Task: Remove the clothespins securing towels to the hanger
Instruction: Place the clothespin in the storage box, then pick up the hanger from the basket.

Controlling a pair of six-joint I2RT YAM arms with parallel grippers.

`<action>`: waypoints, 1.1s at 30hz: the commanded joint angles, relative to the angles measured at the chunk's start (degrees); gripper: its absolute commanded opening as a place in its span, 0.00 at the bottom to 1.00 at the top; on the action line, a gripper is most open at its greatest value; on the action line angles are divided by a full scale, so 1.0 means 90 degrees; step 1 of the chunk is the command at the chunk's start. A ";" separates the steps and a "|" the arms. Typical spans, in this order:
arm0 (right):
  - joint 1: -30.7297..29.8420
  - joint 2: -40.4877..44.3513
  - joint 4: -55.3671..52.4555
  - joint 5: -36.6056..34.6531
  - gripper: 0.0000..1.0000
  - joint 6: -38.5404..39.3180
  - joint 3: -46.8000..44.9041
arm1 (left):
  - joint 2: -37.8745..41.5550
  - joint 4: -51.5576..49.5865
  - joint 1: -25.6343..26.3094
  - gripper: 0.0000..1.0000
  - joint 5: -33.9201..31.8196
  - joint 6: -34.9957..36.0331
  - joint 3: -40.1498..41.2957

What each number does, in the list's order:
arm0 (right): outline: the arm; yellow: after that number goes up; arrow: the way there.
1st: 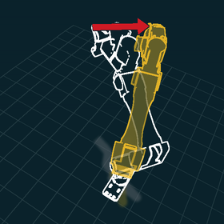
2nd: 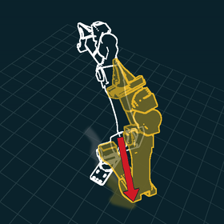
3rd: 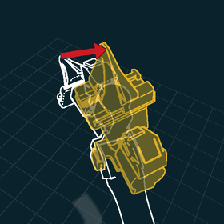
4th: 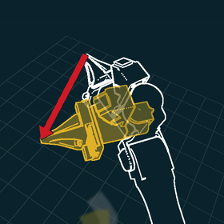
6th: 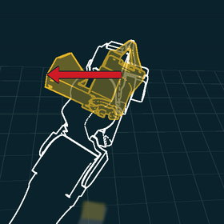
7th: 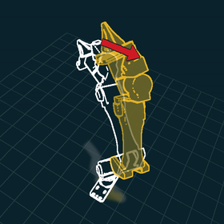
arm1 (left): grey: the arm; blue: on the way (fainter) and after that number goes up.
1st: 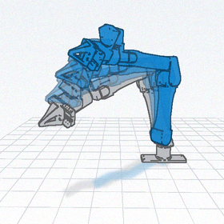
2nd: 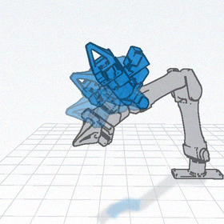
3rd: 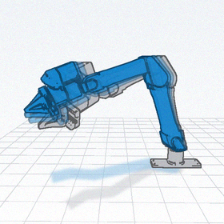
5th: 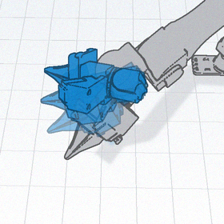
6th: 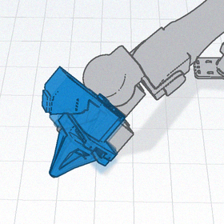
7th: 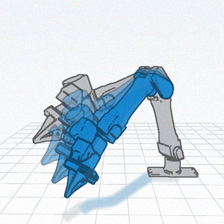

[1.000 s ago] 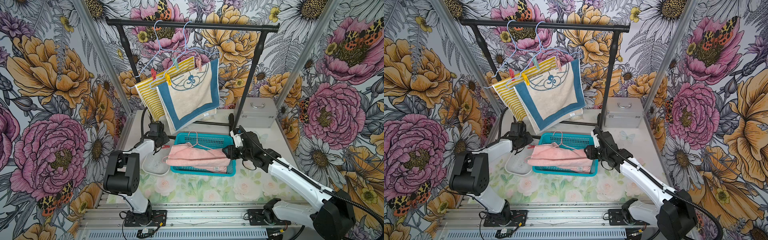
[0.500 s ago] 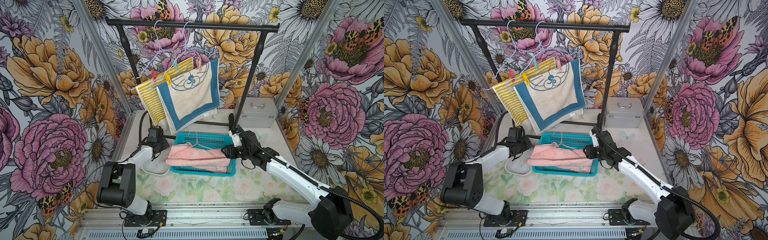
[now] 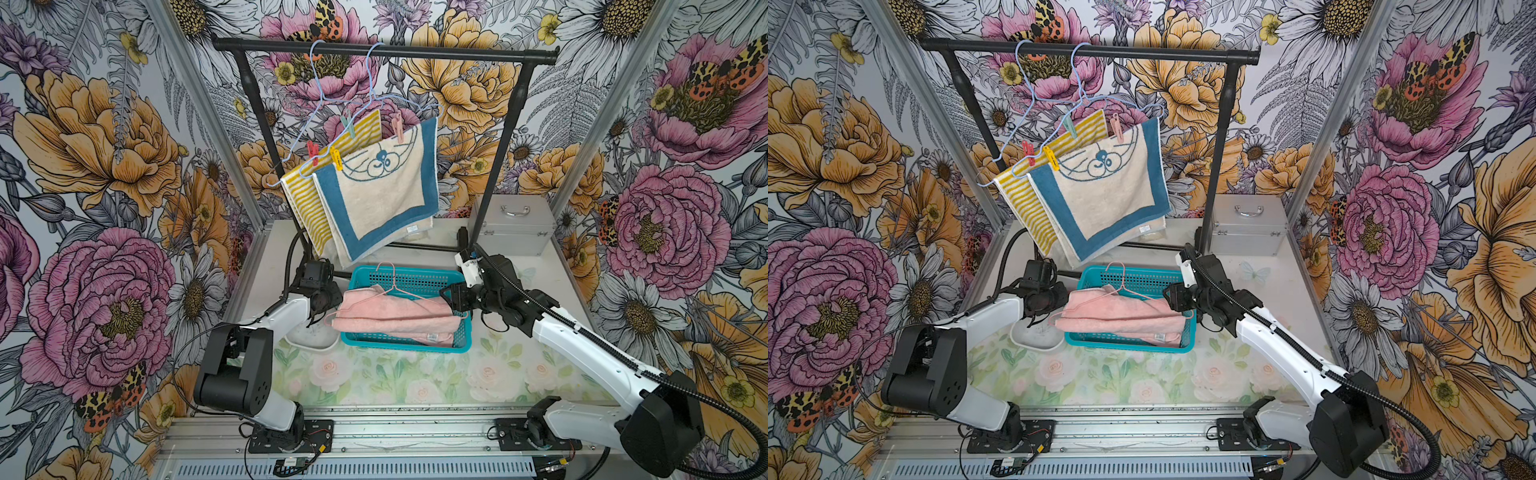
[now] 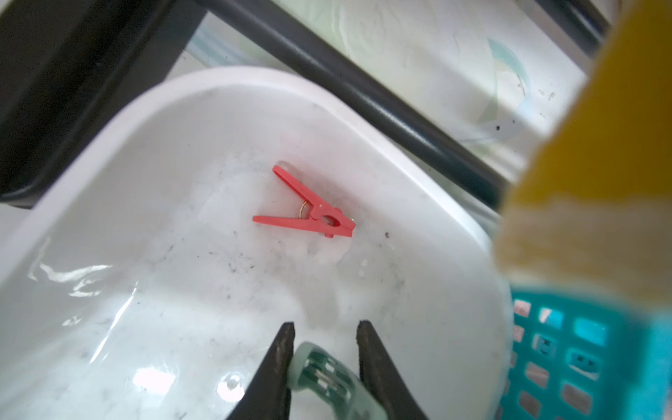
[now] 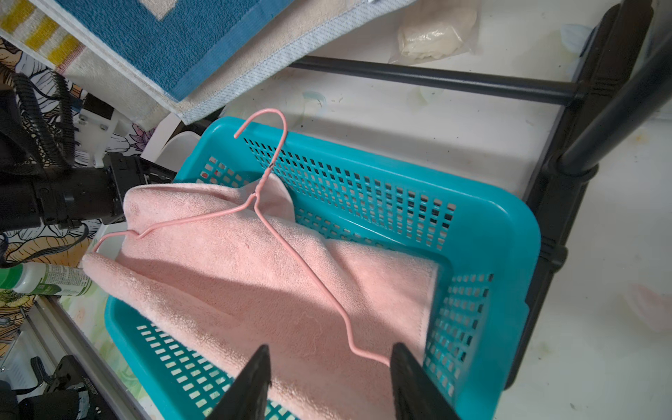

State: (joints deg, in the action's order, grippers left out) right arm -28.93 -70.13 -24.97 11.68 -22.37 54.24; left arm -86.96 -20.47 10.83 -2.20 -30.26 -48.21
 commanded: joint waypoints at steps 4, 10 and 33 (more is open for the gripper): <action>-0.0048 0.0115 0.0132 0.0050 0.53 0.0073 0.0061 | 0.0841 -0.0508 0.0031 0.66 -0.0301 0.0174 -0.0144; -0.0052 0.0243 0.0143 0.0073 0.53 0.0098 -0.0002 | 0.1991 -0.1058 -0.0108 0.90 -0.0543 0.0656 -0.0299; 0.0074 0.0801 0.0152 0.0069 0.54 -0.0110 -0.0204 | 0.1695 -0.1641 0.2198 0.71 0.0035 0.1385 -0.2155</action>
State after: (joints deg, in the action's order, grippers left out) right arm -28.80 -65.10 -24.47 12.91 -22.41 53.54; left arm -67.57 -33.71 29.26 -3.99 -17.28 -64.97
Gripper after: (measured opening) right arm 0.535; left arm 0.717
